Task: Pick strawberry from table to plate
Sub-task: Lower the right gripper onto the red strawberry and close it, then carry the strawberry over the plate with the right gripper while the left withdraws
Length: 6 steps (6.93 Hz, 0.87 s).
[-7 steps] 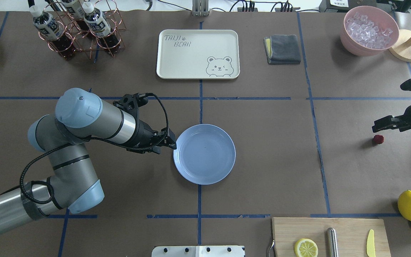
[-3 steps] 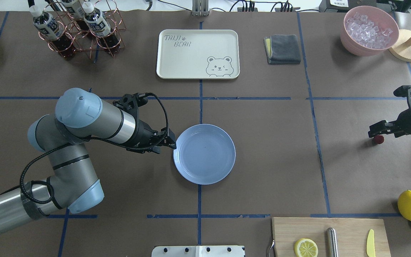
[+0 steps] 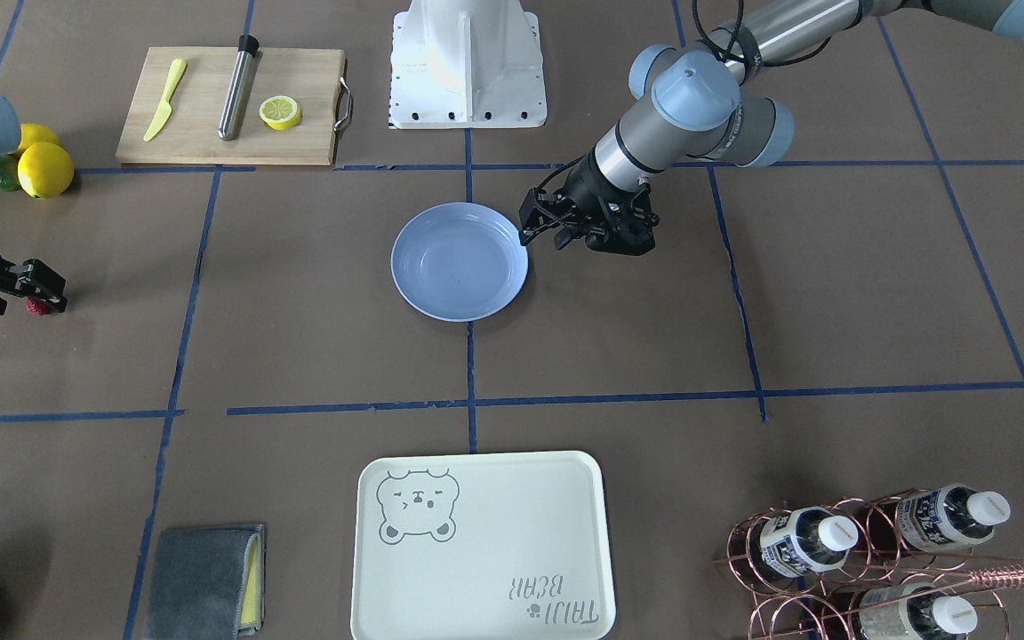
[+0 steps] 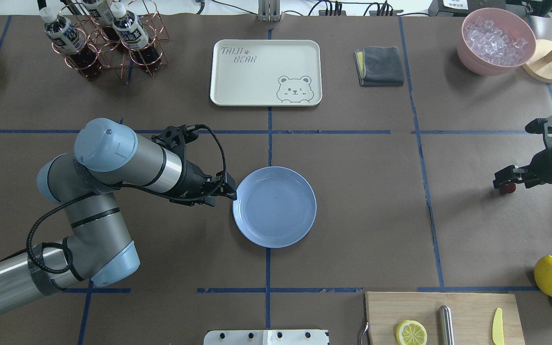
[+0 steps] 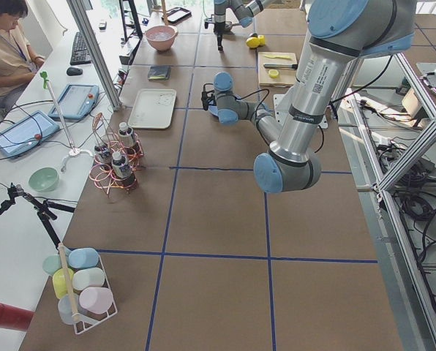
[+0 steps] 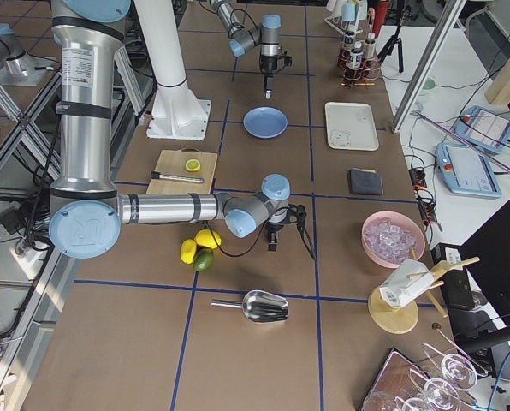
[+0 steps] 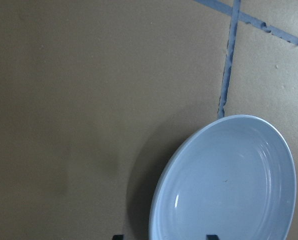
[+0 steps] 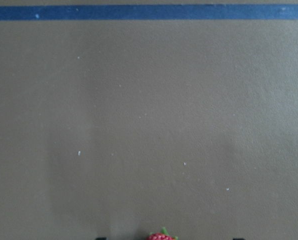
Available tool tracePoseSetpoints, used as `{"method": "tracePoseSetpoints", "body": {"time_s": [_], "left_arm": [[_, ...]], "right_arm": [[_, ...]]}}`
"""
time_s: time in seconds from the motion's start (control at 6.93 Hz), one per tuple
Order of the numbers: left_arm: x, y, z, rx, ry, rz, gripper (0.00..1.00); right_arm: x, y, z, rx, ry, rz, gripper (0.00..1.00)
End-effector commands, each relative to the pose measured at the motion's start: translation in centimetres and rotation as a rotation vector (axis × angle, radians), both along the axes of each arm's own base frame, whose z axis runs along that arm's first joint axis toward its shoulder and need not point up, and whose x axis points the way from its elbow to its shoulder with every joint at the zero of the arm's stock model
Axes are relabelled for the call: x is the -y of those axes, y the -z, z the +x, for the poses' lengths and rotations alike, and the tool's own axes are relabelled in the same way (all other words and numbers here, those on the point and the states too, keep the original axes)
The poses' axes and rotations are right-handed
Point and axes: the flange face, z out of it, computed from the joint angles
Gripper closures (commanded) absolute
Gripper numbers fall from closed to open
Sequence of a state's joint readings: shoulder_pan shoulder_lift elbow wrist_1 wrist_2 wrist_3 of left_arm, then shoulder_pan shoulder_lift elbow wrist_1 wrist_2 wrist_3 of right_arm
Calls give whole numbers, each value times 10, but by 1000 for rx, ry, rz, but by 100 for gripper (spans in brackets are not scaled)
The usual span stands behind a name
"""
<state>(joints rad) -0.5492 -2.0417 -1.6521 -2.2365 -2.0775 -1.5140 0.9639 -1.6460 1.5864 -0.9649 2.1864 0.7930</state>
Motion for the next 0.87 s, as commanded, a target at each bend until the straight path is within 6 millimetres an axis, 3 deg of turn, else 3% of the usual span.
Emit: {"method": "tracePoseSetpoints", "body": {"time_s": [0.0,0.14,0.29,0.43,0.58,0.72], "left_arm": [[0,0,0,0,0,0,37],[0,0,0,0,0,0,37],[0,0,-1,-1,1,-1,37],[2,5,-7,-11,8,6,37],[11,18,-26,-36,34,22,37],[16,14,-72,-51,74,36,37]], "right_arm": [[-4,4,-4,30,27,-16,100],[-5,5,-5,41,35,-24,100],[-5,21,-6,68,45,-20,100],[0,70,-14,130,14,-44,100],[21,142,-42,192,-75,-113,100],[23,204,-91,253,-109,-170,100]]}}
